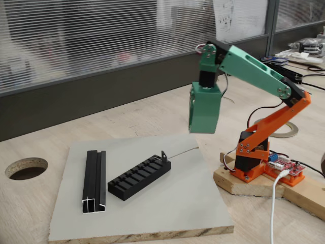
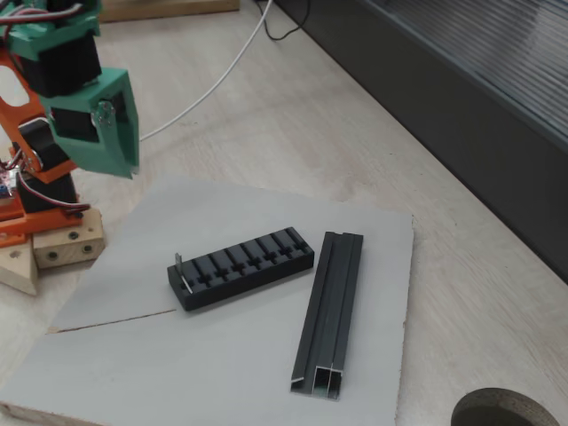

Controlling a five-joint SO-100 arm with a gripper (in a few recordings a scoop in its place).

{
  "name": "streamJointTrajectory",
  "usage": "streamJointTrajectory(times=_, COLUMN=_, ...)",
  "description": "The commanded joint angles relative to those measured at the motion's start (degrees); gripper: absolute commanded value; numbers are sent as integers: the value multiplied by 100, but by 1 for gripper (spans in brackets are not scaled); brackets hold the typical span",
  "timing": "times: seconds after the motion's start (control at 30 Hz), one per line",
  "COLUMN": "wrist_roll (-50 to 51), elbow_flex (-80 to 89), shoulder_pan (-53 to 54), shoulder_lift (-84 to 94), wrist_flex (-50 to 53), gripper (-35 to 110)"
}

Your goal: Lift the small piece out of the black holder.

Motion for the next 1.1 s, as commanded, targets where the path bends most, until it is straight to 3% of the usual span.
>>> streamJointTrajectory(times=0.0, wrist_roll=1002, elbow_flex=-88, shoulder_pan=-369, shoulder_lift=-264, wrist_flex=18, gripper=9)
streamJointTrajectory(times=0.4, wrist_roll=2259, elbow_flex=-9, shoulder_pan=-431, shoulder_lift=-879, wrist_flex=-2461, gripper=9)
streamJointTrajectory(times=1.07, wrist_roll=2531, elbow_flex=0, shoulder_pan=-492, shoulder_lift=-773, wrist_flex=-2320, gripper=9)
